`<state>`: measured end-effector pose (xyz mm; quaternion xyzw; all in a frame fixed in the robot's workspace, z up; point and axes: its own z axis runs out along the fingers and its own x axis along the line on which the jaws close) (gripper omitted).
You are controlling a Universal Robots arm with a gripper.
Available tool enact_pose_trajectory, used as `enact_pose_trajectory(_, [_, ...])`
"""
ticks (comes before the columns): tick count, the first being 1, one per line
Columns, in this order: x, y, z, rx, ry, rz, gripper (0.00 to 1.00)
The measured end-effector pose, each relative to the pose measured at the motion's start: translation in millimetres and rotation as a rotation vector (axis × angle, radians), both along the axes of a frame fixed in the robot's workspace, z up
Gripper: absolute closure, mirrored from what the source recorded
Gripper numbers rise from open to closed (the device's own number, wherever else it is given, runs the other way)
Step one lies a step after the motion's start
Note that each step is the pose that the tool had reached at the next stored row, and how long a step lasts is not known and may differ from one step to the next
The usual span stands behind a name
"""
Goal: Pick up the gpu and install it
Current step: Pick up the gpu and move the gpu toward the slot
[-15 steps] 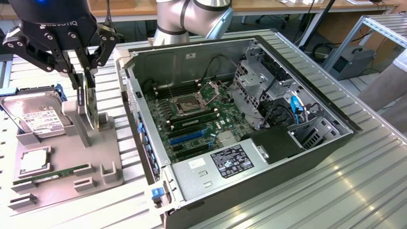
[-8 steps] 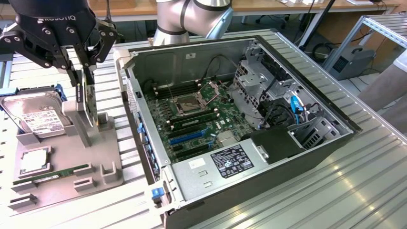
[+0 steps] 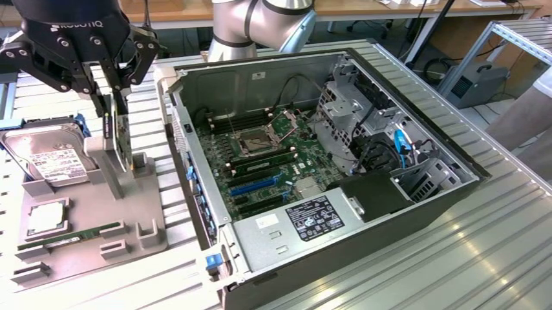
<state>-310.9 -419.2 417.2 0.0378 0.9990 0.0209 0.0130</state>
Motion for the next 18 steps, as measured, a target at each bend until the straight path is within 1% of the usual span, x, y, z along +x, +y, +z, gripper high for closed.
enact_pose_trajectory(18, [13.0, 0.0, 0.0, -0.0003, -0.0001, 0.000, 0.73])
